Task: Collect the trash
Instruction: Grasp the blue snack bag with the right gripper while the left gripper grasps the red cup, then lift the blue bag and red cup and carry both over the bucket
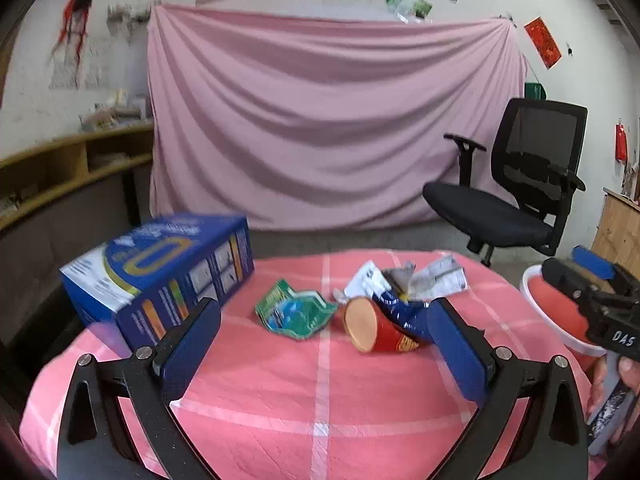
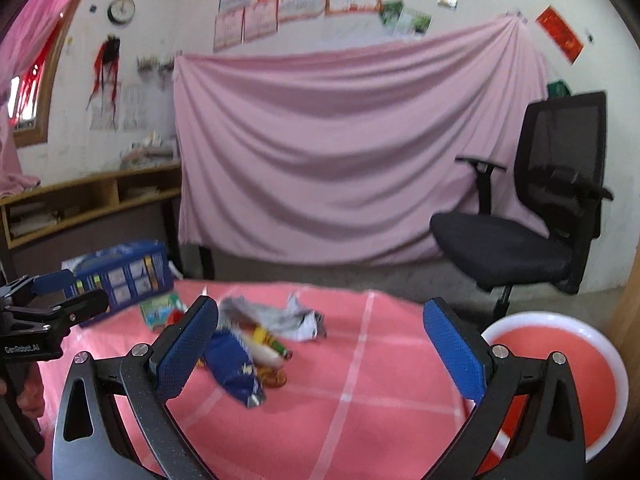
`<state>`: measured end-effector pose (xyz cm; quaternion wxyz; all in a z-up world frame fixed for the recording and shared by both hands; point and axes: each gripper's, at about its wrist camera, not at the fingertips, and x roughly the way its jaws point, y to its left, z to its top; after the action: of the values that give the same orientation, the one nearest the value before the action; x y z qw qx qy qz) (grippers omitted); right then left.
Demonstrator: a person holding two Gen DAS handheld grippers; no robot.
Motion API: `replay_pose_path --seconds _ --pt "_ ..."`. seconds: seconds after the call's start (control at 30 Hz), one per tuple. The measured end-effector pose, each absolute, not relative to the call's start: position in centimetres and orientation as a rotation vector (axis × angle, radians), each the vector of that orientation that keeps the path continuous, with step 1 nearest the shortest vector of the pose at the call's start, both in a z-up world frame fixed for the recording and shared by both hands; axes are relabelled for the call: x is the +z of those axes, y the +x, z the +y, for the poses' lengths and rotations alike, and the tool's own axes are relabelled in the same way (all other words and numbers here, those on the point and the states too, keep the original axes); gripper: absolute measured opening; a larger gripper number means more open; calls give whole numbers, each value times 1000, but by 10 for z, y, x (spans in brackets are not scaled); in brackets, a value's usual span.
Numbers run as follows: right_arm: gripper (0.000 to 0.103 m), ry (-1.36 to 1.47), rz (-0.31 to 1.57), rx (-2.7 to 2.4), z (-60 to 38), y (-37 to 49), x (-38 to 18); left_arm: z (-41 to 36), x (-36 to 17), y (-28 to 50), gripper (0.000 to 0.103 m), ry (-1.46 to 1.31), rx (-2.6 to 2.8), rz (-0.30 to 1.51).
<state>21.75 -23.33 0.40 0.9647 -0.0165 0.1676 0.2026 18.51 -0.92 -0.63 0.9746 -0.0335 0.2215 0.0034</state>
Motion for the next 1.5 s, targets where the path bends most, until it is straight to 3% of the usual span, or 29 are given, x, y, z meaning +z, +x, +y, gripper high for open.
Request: replay_pose_path --seconds 0.07,0.13,0.2,0.23,0.3,0.4,0.57,0.67,0.8,1.37,1.43,1.5 --pt "95 -37 408 436 -230 228 -3 -6 -9 192 99 -78 -2 482" --pt "86 -46 471 466 -225 235 -9 -7 -11 197 90 -82 -21 515" --pt "84 -61 539 499 -218 243 -16 -7 -14 205 73 -83 -45 556" --pt "77 -70 561 514 -215 245 -18 -8 -17 209 70 -82 -57 582" --pt "74 -87 604 544 -210 248 -23 -9 -21 216 56 -85 -81 620" --pt "70 -115 651 577 -201 251 -28 -10 -24 222 44 -81 -92 663" --pt "65 -170 742 641 -184 259 -40 -10 -26 228 40 -84 -114 702" --pt "57 -179 788 668 -177 265 -46 -8 -26 231 38 -89 -136 715" --pt "31 -182 815 691 -175 268 -49 -10 -26 235 37 -89 -155 727" --pt "24 -61 760 575 -205 274 -38 -27 -28 267 37 -128 -97 769" --pt "24 -52 754 567 -206 275 -37 -26 -29 269 32 -138 -87 780" --pt "24 -46 747 564 -206 274 -36 -25 -30 270 19 -151 -84 790"
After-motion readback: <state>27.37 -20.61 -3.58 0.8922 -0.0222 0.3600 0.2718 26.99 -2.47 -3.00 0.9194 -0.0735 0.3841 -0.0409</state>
